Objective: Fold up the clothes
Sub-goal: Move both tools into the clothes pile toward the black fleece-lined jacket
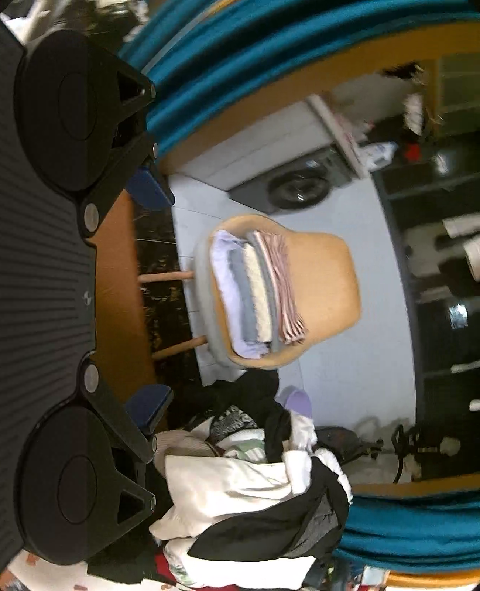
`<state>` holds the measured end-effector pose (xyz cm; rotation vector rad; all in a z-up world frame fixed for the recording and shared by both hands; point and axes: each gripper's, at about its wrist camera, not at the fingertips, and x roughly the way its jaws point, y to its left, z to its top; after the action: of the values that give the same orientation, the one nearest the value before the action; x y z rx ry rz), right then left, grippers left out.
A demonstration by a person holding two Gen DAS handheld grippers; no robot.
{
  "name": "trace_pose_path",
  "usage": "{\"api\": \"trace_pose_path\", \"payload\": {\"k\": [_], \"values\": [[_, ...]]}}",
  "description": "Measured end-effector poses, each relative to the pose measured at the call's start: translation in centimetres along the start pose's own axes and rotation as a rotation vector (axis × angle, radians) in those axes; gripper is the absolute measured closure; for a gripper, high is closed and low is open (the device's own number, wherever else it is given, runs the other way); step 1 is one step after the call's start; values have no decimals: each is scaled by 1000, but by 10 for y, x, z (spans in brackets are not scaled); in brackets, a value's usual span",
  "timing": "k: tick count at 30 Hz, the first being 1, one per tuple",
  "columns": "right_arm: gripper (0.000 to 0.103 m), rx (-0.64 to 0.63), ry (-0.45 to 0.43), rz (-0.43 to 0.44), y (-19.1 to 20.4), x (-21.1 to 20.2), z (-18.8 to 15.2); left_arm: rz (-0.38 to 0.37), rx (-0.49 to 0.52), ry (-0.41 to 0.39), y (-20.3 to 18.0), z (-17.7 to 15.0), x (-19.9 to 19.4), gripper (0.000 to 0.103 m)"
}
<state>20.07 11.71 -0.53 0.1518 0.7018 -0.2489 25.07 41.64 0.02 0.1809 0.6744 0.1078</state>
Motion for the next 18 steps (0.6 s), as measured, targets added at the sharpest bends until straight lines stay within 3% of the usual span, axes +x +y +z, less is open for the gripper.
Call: {"api": "trace_pose_path", "payload": {"k": [2, 5, 9, 12, 18], "values": [[1, 23, -10, 3, -1, 14, 12, -41, 18, 9, -7, 18, 16, 0], [1, 75, -18, 6, -9, 34, 31, -162, -2, 31, -19, 50, 44, 0], [1, 153, -30, 6, -33, 57, 59, -312, -88, 73, -34, 93, 81, 0], [1, 200, -41, -9, -55, 74, 77, -351, -143, 110, -43, 115, 105, 0], [1, 298, -35, -37, -96, 103, 100, -390, -145, 121, -53, 141, 143, 0]]}}
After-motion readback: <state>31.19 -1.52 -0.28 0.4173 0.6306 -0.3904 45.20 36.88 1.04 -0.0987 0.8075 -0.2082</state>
